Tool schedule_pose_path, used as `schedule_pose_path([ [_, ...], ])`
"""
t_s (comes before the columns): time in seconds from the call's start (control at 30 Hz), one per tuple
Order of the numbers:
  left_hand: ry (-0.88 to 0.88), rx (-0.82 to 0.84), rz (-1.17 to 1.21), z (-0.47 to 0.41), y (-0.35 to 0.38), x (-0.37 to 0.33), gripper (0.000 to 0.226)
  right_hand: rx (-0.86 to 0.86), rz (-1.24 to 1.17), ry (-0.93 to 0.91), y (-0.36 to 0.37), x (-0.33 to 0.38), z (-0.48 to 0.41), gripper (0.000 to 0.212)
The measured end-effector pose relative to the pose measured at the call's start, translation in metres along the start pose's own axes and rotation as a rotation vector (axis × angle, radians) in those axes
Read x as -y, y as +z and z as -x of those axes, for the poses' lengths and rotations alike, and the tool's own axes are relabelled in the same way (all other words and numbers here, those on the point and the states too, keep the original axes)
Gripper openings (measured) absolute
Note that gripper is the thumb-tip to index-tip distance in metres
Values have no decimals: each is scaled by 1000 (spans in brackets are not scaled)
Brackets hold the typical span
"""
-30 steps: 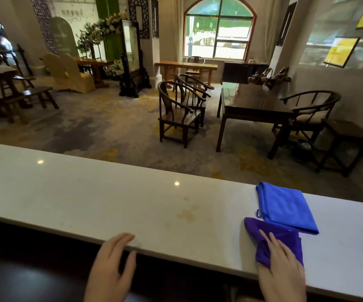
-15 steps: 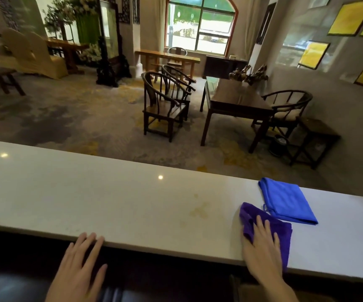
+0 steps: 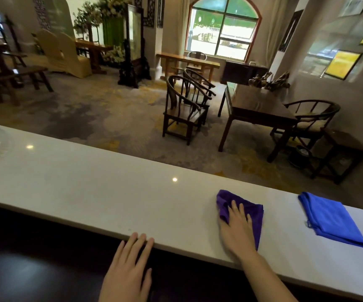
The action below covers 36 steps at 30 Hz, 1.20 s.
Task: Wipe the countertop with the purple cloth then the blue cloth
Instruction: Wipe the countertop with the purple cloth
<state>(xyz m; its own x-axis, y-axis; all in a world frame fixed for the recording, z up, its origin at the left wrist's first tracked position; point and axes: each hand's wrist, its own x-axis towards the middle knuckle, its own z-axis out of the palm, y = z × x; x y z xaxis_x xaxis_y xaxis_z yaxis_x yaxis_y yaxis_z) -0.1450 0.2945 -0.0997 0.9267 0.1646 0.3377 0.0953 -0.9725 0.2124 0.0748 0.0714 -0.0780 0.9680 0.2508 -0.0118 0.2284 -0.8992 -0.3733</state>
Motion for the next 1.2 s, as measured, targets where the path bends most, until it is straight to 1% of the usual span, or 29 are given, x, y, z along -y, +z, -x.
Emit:
schedule_pose_path([
  [0.23,-39,81,11,-3,-11,-1,64,45,74,-210,42,97,-14,63],
  [0.33,-48,99,30,-5,-14,-2,66,93,107,-343,55,131,-7,66],
  [0.4,-47,111,63,-6,-17,-2,69,132,121,-429,62,146,0,70],
  [0.5,-40,116,133,-5,-18,-3,71,161,158,-511,62,150,10,71],
  [0.63,-50,75,196,-4,-17,-6,68,155,152,-587,53,131,30,72],
  [0.73,-64,32,219,-2,-14,-7,67,147,138,-595,45,111,45,74],
  [0.9,-81,-4,140,-2,-6,-9,66,126,146,-563,21,69,65,78],
  [1.0,-96,26,82,-3,-9,-16,67,112,141,-532,5,36,77,76],
  [1.1,-92,28,76,-3,-13,-23,68,82,144,-494,-11,-2,88,75],
  [1.2,-40,-34,106,-7,-23,-29,72,63,116,-413,-23,-43,95,75],
])
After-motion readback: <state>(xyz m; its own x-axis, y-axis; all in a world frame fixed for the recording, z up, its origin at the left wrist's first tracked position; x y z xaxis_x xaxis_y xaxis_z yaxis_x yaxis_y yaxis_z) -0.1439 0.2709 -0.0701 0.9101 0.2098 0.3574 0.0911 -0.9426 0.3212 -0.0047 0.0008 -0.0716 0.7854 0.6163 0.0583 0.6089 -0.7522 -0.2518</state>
